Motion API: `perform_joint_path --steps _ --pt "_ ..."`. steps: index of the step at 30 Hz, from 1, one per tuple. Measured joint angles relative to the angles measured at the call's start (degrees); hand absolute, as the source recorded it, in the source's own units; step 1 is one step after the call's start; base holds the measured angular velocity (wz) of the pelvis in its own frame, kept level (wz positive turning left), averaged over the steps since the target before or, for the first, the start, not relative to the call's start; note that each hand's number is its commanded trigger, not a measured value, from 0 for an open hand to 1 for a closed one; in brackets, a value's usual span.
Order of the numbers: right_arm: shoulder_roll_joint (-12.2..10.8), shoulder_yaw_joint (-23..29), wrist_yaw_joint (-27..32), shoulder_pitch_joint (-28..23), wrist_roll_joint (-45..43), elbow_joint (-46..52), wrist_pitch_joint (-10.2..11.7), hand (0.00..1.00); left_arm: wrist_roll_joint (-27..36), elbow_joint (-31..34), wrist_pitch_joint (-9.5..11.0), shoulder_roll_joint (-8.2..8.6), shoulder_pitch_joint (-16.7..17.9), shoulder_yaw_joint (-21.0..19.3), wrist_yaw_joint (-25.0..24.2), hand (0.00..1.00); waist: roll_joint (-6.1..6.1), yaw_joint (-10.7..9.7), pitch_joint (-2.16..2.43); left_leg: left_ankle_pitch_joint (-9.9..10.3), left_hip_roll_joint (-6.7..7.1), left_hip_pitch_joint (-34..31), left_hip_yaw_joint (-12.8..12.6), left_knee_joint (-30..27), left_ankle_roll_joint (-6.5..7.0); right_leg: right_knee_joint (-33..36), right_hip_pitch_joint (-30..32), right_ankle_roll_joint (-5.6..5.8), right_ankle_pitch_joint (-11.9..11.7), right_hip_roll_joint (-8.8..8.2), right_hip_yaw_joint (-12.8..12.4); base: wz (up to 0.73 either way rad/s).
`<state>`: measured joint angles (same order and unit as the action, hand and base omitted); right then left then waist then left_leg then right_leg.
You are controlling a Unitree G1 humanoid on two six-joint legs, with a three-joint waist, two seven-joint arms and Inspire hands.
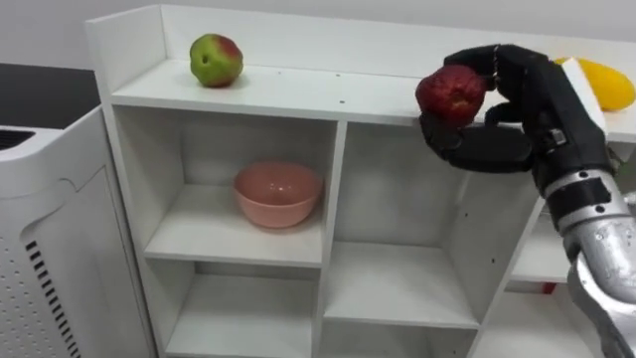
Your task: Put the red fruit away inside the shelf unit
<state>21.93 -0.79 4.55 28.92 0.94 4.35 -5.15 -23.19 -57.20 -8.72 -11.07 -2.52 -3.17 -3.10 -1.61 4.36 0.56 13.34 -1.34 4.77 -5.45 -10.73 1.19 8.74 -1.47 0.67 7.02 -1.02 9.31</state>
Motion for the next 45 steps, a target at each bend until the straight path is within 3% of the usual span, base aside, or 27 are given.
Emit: perform_joint_path --steps 8,11,15,20,24,26,31,35,37,41,42,45 --pt "-0.3 -2.6 -2.3 -5.7 5.5 6.3 0.1 1.0 0.2 -0.1 0.6 0.0 0.0 2.8 1.1 0.0 0.49 -0.9 -0.11 0.0 -0.21 0.1 -0.6 0.1 -0.01 0.2 0.2 -0.26 -0.2 0.23 -0.8 -0.04" --pt "-1.6 -3.0 -2.9 -9.0 8.0 7.0 0.1 1.0 1.2 -0.5 0.8 0.0 0.1 3.8 2.0 0.0 0.67 -0.9 -0.23 0.0 -0.17 0.3 -0.8 0.1 0.0 0.2 0.2 -0.26 -0.2 0.22 -1.2 -0.04" --pt "-4.2 -4.9 -2.8 -12.9 11.8 4.5 0.4 1.0 1.7 -3.2 1.8 0.02 0.3 5.0 3.6 0.0 1.51 -0.9 -0.77 0.0 -0.2 0.7 -1.4 0.4 0.0 0.3 0.0 -0.25 -0.2 0.25 -1.3 -0.06" --pt "-6.6 -6.2 -3.0 -16.9 17.9 0.8 0.4 1.0 5.4 -3.7 2.5 0.14 0.4 6.9 5.2 0.0 1.61 -1.0 -0.74 -0.2 -0.13 -2.4 -1.6 0.3 0.06 1.2 3.3 -0.33 -0.3 0.17 -1.3 -0.03" --pt "-7.7 -7.1 -4.4 -16.9 29.8 -8.6 0.5 1.0 8.3 -5.9 3.4 0.44 0.1 8.1 7.1 0.0 1.49 -1.1 -0.62 -0.2 -0.11 -3.8 -1.6 -0.1 0.06 1.3 4.9 -0.34 -0.3 0.07 -1.3 -0.01" --pt "-9.0 -6.9 -4.6 -15.7 38.5 -18.3 1.2 1.0 10.1 -6.8 3.3 1.05 -0.2 9.1 8.1 0.0 1.56 -1.0 -0.61 -0.2 -0.06 -5.2 -1.6 -0.7 0.07 1.9 6.3 -0.33 -0.3 -0.13 -1.3 0.03" --pt "-11.5 -6.7 -4.5 -15.1 48.0 -31.2 1.4 1.0 12.0 -11.1 3.9 3.15 -1.8 9.1 8.1 0.0 3.0 -0.9 -1.01 -0.5 0.01 -8.3 -0.6 -1.8 0.43 3.3 9.0 -0.31 -0.3 -0.86 -0.5 0.06" --pt "-11.9 -6.6 -4.7 -12.8 55.7 -38.2 1.7 1.0 13.8 -12.0 3.9 3.15 -1.9 9.1 8.2 0.0 3.45 -0.7 -1.21 -1.1 0.44 -12.3 -0.8 -3.3 0.85 6.5 14.0 -0.32 -0.3 -1.75 -0.5 0.01" --pt "-12.3 -6.4 -4.6 -10.2 61.1 -43.3 2.7 1.0 17.0 -12.7 4.0 3.16 -2.5 9.1 9.0 0.0 3.2 -0.3 -1.92 -1.8 1.08 -15.0 -0.8 -4.5 1.08 8.6 17.2 -0.37 -0.2 -2.57 -0.6 0.03" --pt "-12.6 -4.5 -3.8 -6.4 63.8 -47.4 2.9 1.0 20.5 -13.5 4.0 3.04 -4.2 10.2 10.1 0.0 2.59 0.8 -2.81 -2.0 1.83 -21.1 -0.7 -7.8 1.39 12.8 23.6 -0.73 0.0 -3.99 -0.3 0.08" --pt "-12.8 -4.5 -3.8 -5.2 65.2 -48.6 3.3 1.0 21.5 -13.8 4.0 3.08 -4.6 10.3 10.5 0.0 2.32 0.9 -3.23 -2.0 2.04 -22.9 -0.5 -8.6 1.44 14.0 25.5 -0.8 0.0 -4.21 -0.6 0.11" --pt "-13.0 -4.5 -3.9 -2.3 69.0 -51.5 3.4 1.0 24.3 -13.8 4.0 3.0 -5.6 10.6 11.9 0.0 1.62 1.6 -3.67 -1.9 2.35 -27.9 -0.5 -11.1 1.58 16.9 30.5 -1.11 0.2 -4.86 -0.9 0.08"
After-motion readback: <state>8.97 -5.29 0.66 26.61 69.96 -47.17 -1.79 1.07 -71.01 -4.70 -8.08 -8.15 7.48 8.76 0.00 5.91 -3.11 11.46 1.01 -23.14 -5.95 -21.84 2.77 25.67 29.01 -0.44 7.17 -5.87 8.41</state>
